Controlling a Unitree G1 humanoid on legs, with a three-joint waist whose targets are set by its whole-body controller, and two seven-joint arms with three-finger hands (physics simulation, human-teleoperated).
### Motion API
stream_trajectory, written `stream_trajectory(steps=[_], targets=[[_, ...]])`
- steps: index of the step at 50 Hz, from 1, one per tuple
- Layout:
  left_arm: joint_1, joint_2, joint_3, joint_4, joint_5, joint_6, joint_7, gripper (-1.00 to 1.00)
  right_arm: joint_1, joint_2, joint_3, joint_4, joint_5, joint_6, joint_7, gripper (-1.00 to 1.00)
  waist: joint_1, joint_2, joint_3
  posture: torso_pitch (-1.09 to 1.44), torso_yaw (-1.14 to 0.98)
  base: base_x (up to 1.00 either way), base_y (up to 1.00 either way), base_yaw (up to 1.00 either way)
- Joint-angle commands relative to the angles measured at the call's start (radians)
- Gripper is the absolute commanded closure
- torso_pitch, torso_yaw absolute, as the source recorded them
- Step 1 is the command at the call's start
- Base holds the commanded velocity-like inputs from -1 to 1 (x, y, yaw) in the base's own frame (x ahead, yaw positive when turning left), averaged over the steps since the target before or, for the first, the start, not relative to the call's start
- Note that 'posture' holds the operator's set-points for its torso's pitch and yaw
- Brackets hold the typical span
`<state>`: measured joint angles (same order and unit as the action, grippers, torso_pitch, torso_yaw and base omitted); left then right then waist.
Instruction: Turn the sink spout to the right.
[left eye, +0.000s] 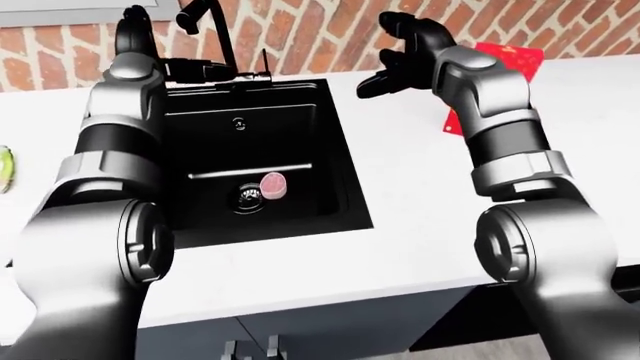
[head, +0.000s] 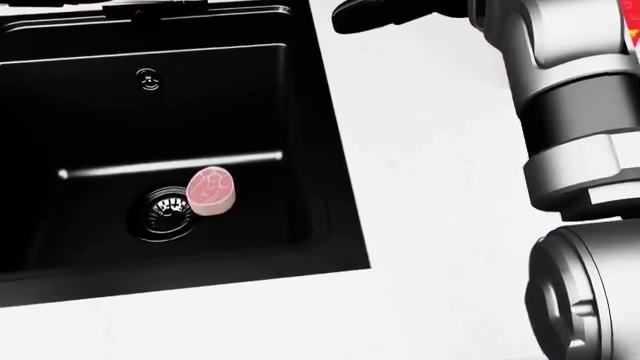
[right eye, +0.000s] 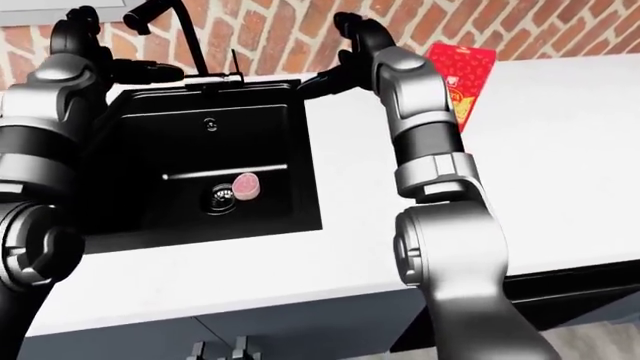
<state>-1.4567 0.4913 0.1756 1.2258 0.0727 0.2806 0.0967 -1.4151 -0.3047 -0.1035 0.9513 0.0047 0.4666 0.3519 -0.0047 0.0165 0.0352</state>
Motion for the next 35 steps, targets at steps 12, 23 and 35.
stream_trajectory(steps=[12,23,35], targets=[[-0.022,-0.033,-0.013,-0.088,-0.004,-0.004,0.001,-1.00,-0.027,-0.015,-0.007,-0.072,0.005,-0.009,-0.005,-1.00,-0.002,0.000,-0.038,0.00,0.00,0.00,0.00,0.00],[-0.024,-0.049,-0.021,-0.104,-0.006,0.009,-0.003,-1.00,-0.034,-0.014,-0.004,-0.064,0.001,-0.010,-0.004,-1.00,-0.005,-0.002,-0.033,0.00,0.00,0.00,0.00,0.00],[-0.021,-0.071,-0.027,-0.118,-0.004,0.014,-0.002,-1.00,-0.039,-0.014,-0.005,-0.056,-0.005,-0.014,-0.002,-1.00,-0.003,-0.005,-0.027,0.00,0.00,0.00,0.00,0.00]])
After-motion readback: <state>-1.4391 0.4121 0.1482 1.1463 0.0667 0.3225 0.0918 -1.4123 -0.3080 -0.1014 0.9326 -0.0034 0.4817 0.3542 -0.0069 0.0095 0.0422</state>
